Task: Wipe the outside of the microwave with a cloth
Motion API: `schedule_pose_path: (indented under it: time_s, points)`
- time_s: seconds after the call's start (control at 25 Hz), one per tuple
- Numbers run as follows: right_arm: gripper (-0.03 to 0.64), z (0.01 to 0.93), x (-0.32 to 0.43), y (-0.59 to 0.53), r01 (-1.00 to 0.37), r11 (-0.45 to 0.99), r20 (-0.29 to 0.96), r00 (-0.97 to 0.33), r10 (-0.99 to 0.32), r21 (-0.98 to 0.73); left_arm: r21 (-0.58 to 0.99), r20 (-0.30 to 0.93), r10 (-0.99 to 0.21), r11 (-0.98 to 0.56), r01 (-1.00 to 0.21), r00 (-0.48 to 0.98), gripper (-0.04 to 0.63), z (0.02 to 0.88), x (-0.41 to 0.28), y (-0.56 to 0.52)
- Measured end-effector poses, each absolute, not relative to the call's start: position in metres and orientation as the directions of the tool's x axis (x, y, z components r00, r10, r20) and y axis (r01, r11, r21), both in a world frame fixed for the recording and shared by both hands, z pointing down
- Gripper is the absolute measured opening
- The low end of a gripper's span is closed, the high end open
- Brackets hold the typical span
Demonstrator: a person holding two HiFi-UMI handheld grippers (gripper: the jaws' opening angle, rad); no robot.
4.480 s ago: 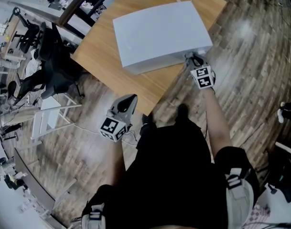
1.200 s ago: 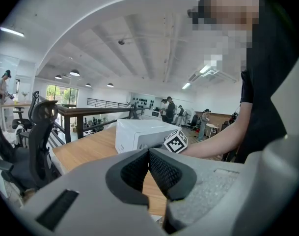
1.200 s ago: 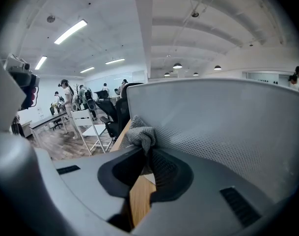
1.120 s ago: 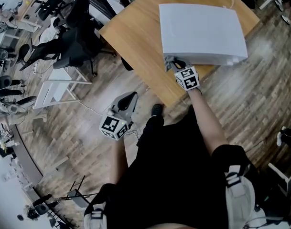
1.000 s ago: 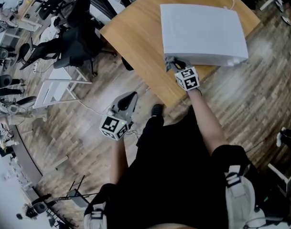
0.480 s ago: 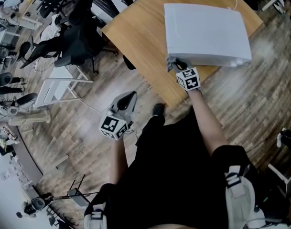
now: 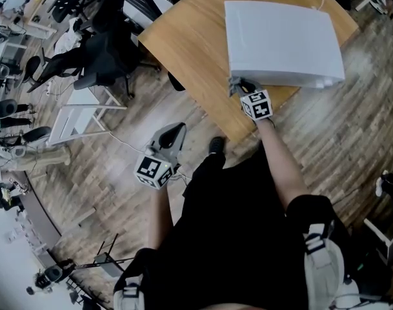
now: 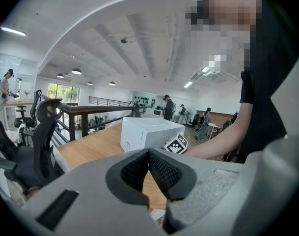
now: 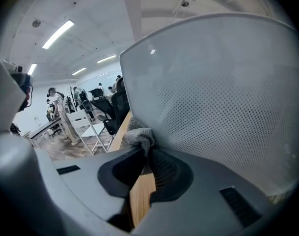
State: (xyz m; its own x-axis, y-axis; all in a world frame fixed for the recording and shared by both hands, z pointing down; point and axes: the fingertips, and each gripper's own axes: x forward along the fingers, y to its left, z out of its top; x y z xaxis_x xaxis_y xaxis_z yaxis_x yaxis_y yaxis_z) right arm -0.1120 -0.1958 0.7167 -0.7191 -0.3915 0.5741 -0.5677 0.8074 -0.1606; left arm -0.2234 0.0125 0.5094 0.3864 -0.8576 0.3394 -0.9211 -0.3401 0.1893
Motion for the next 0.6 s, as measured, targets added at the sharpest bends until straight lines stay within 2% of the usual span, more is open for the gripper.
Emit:
schedule_pose_path:
  time_s: [0.6]
  points:
    - [0.037,0.735,-0.112,-0.196,-0.594,0.779,0.593,-0.707,-0.385,-0.202,0.16,0.36,-0.841,-0.37,-0.915,0.404,0.002,0.504,-0.232,0.006]
